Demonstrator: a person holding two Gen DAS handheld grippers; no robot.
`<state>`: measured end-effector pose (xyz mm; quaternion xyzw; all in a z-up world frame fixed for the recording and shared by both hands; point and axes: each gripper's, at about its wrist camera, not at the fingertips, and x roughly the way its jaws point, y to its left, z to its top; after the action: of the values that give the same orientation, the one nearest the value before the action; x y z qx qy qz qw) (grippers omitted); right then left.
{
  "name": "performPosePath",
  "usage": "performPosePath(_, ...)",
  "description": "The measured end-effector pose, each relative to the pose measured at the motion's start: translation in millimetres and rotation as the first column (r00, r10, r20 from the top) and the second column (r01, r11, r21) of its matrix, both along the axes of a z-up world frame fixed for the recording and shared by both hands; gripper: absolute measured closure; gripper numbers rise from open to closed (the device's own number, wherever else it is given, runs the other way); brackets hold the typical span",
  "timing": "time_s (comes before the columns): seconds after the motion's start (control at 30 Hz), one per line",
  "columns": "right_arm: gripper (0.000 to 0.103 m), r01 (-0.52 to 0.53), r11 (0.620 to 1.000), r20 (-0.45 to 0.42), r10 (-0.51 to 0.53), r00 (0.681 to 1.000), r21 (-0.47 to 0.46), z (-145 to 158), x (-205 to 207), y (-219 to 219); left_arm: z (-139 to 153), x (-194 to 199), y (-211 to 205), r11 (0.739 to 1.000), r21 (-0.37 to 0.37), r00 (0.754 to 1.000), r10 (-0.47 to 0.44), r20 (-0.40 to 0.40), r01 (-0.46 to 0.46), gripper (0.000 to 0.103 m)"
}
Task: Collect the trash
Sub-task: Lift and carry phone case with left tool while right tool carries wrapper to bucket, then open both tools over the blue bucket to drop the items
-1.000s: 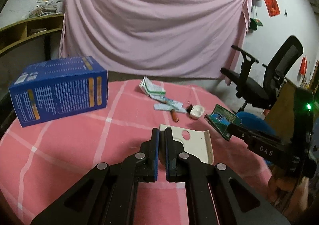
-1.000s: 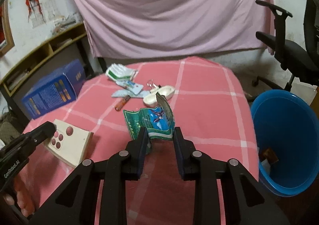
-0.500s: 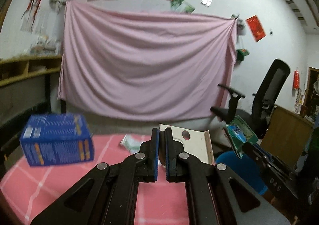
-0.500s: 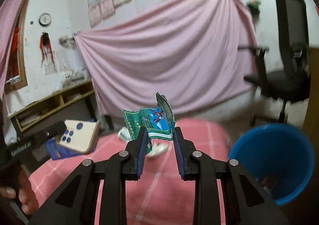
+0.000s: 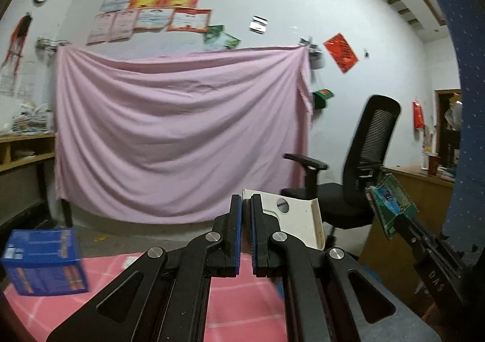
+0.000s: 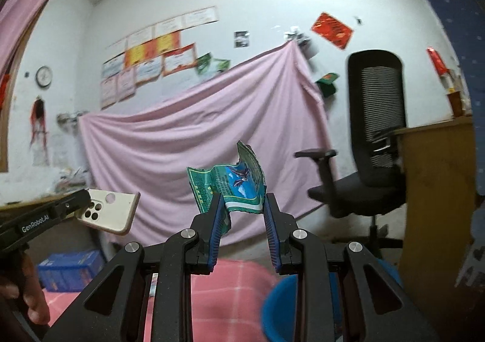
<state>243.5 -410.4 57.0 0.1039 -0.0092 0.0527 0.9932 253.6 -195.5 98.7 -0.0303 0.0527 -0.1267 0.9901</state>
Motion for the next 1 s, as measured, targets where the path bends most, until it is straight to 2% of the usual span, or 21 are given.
performPosePath(0.2, 0.079, 0.093, 0.995, -0.047, -0.091, 0.995, 0.027, -8.0, 4.0, -38.5, -13.5, 24.3, -51.3, 0.997, 0.009, 0.996, -0.075, -0.046, 0.075, 0.1)
performPosePath(0.33, 0.079, 0.145, 0.987, -0.138, -0.134, 0.981, 0.067, -21.7, 16.3, -67.9, -29.3, 45.2, -79.3, 0.994, -0.001, 0.987, -0.109, -0.121, 0.11, 0.1)
performPosePath(0.47, 0.079, 0.181, 0.979, -0.267, -0.151, 0.952, 0.092, -39.0, 37.8, -89.0, -46.2, 63.0, -95.2, 0.992, -0.019, 0.974, -0.128, -0.189, 0.127, 0.1)
performPosePath(0.6, 0.078, 0.195, 0.975, -0.345, -0.149, 0.927, 0.103, -52.6, 48.9, -102.1, -58.9, 80.9, -112.1, 0.991, -0.011, 0.957, -0.131, -0.258, 0.133, 0.1)
performPosePath(0.77, 0.078, 0.197, 0.973, -0.402, -0.134, 0.906, 0.121, -64.6, 55.9, -112.0, -75.2, 105.7, -126.2, 0.992, -0.003, 0.919, -0.118, -0.377, 0.126, 0.1)
performPosePath(1.0, 0.077, 0.181, 0.973, -0.482, -0.092, 0.871, 0.141, -81.5, 72.7, -112.1, -92.7, 137.0, -130.2, 0.995, -0.002, 0.85, -0.088, -0.519, 0.101, 0.098)
